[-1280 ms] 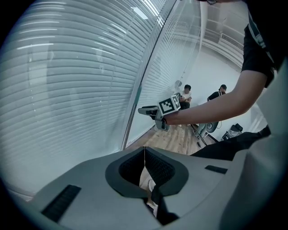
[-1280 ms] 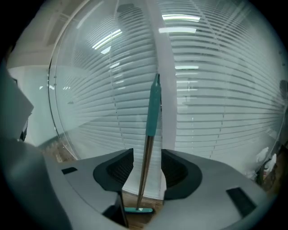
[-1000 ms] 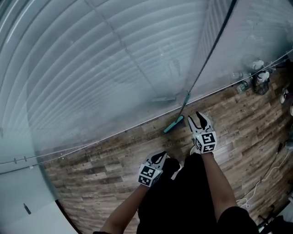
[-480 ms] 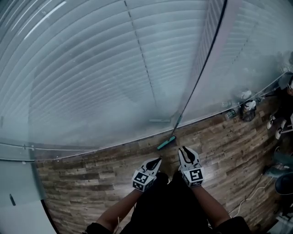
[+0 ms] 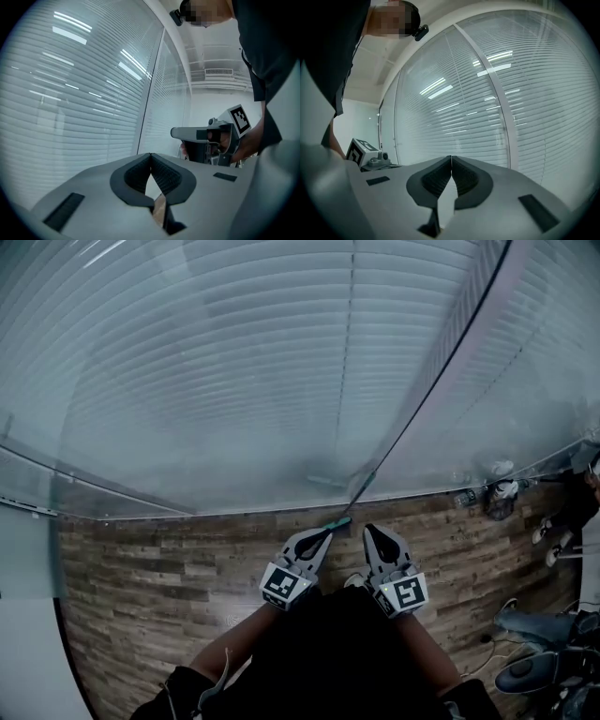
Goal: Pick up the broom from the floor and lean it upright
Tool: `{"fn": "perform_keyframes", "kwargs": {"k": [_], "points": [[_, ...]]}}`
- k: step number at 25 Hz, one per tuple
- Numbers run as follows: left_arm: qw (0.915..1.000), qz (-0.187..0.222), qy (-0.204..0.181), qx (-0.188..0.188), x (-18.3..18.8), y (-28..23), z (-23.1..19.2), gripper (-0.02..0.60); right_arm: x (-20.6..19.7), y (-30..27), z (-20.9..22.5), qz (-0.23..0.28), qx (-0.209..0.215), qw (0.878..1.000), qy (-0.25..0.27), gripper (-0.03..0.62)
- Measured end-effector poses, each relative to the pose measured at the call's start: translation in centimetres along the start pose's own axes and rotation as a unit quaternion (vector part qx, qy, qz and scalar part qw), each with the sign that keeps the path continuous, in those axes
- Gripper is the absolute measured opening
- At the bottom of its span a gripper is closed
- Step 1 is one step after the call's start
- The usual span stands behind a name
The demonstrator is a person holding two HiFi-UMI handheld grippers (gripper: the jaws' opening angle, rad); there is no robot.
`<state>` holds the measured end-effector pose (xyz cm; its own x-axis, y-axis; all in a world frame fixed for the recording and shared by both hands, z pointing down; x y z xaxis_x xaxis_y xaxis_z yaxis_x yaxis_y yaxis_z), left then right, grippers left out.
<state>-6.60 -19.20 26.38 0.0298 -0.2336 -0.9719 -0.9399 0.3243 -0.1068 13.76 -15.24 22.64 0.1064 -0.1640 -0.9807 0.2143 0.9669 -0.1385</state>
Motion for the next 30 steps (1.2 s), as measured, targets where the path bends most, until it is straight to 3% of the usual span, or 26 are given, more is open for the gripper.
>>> {"fn": "perform_keyframes", "kwargs": {"k": [3, 8, 15, 30], "points": [[0.9994, 0.026, -0.023, 0.008, 2.4, 0.1, 0.7, 0.02, 2.8, 0.3, -1.0, 0.051, 0.015, 0.998, -0.045, 0.02], [0.9969, 0.053, -0.057, -0.002, 5.9, -1.4, 1.9, 0.018, 6.1, 0.6, -1.6, 0.098, 0.034, 0.994, -0.029, 0.02], [0.9948, 0.07, -0.075, 0.002, 7.8, -2.8, 3.3, 0.018, 6.4, 1.0, -1.0, 0.111, 0.027, 0.993, 0.024, 0.018], [0.9933, 0.085, -0.075, 0.024, 7.5, -2.0, 5.5, 0.02, 6.3, 2.8, -1.4, 0.117, 0.011, 0.992, 0.055, 0.018]]}}
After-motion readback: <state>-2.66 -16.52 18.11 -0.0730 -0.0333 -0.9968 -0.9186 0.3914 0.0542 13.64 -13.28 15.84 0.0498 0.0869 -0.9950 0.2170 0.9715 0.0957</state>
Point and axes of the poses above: the fingertips, and each gripper's own axes: y backward along the fingers, z to its right, x out of its top, the point moved 10 cm from there along y, backward along the fingers, and after that the axes turned 14 degrees about -x, right-handed, at the moved point
